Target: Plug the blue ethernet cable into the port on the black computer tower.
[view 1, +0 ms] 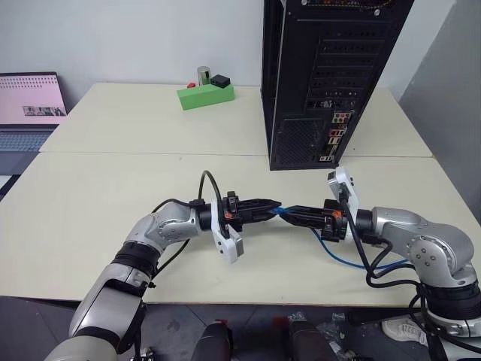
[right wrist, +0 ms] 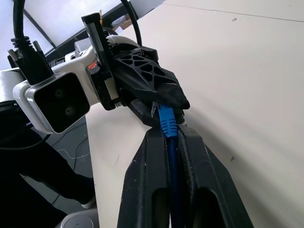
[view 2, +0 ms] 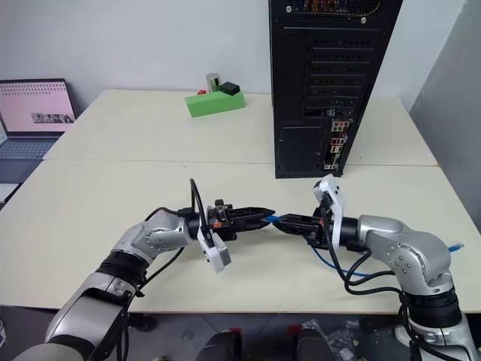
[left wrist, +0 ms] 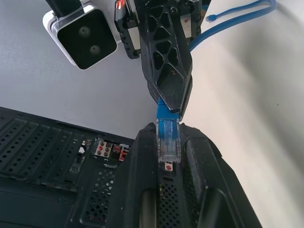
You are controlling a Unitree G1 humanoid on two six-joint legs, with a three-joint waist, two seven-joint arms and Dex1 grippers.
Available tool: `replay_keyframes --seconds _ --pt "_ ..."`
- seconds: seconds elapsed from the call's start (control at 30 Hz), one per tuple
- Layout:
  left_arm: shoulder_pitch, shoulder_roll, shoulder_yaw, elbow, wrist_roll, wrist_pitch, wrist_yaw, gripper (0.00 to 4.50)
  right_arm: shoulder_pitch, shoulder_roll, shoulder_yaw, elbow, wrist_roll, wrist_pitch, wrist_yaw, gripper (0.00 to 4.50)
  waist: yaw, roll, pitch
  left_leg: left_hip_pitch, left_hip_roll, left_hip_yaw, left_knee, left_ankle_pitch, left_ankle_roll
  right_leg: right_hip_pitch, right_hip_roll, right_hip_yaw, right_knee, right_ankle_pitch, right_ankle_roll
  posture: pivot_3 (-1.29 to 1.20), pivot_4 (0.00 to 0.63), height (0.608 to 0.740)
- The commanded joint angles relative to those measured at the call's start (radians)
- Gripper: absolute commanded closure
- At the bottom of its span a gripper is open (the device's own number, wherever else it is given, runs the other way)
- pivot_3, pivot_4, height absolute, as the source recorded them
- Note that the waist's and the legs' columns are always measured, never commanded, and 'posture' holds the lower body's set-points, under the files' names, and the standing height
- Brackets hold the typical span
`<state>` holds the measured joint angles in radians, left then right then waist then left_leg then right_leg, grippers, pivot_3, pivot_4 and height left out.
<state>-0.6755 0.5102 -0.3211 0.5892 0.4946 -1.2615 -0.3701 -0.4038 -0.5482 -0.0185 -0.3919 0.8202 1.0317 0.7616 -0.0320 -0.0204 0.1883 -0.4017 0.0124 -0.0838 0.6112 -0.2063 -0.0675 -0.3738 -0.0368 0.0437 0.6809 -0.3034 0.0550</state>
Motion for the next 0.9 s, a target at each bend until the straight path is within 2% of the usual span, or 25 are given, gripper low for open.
replay_keyframes --seconds 0.03,0.13,0.27,0.4,0.5,0.63,0.77,0.9 --pt "0.010 0.014 -0.040 0.013 -0.112 0.060 -0.060 3.02 -0.017 -0.009 -0.018 -0.034 0.048 0.000 0.020 4.50 0.000 0.000 0.000 0.000 0.000 0.000 0.000 0.000 0.000 0.000 0.000 0.000 0.000 0.000 0.000 0.00 0.150 0.740" --pt "0.017 0.012 -0.046 0.019 -0.197 0.125 -0.110 2.43 -0.015 -0.023 -0.016 -0.035 0.047 -0.002 0.022 4.50 -0.001 0.000 0.000 0.000 0.000 0.000 0.000 0.000 0.000 0.000 0.000 0.000 0.000 0.000 0.000 0.00 0.150 0.740" --pt "0.055 -0.009 -0.026 -0.017 -0.381 0.315 -0.226 1.70 -0.011 -0.051 -0.042 -0.030 0.014 -0.038 -0.001 4.50 -0.001 0.000 0.000 0.000 0.000 0.000 0.000 0.000 0.000 0.000 0.000 0.000 0.000 0.000 0.000 0.00 0.150 0.740" --pt "0.109 -0.064 0.023 -0.212 -0.593 0.690 -0.294 0.83 -0.013 -0.073 -0.105 -0.004 -0.062 -0.110 -0.083 4.50 0.000 0.000 0.000 0.000 0.000 0.000 0.000 0.000 0.000 0.000 0.000 0.000 0.000 0.000 0.000 0.00 0.150 0.740" --pt "0.140 -0.121 0.062 -0.402 -0.710 0.986 -0.259 0.20 -0.021 -0.055 -0.128 0.008 -0.130 -0.157 -0.174 4.50 0.000 0.000 0.000 -0.001 0.000 -0.001 0.000 0.000 0.000 0.000 0.000 0.000 0.000 0.000 0.000 0.00 0.150 0.740" --pt "0.155 -0.170 0.087 -0.585 -0.773 1.261 -0.209 0.20 -0.054 -0.007 -0.123 0.035 -0.229 -0.207 -0.306 4.50 -0.004 0.000 0.000 0.000 0.000 -0.001 0.000 0.000 0.000 0.000 0.000 0.000 0.000 0.000 0.000 0.00 0.150 0.740" --pt "0.121 -0.229 0.096 -0.666 -0.763 1.460 -0.121 0.20 -0.106 0.042 -0.111 0.080 -0.341 -0.260 -0.428 4.50 -0.007 0.000 0.000 0.000 0.000 -0.001 0.000 0.000 0.000 0.000 0.001 0.000 0.001 0.000 0.000 0.00 0.150 0.740" --pt "0.069 -0.299 0.092 -0.678 -0.728 1.536 -0.049 0.20 -0.185 0.091 -0.115 0.176 -0.425 -0.303 -0.526 4.50 -0.006 0.000 0.000 0.000 0.000 -0.001 0.000 0.000 0.000 0.000 0.001 0.000 0.001 0.000 0.000 0.00 0.150 0.740"
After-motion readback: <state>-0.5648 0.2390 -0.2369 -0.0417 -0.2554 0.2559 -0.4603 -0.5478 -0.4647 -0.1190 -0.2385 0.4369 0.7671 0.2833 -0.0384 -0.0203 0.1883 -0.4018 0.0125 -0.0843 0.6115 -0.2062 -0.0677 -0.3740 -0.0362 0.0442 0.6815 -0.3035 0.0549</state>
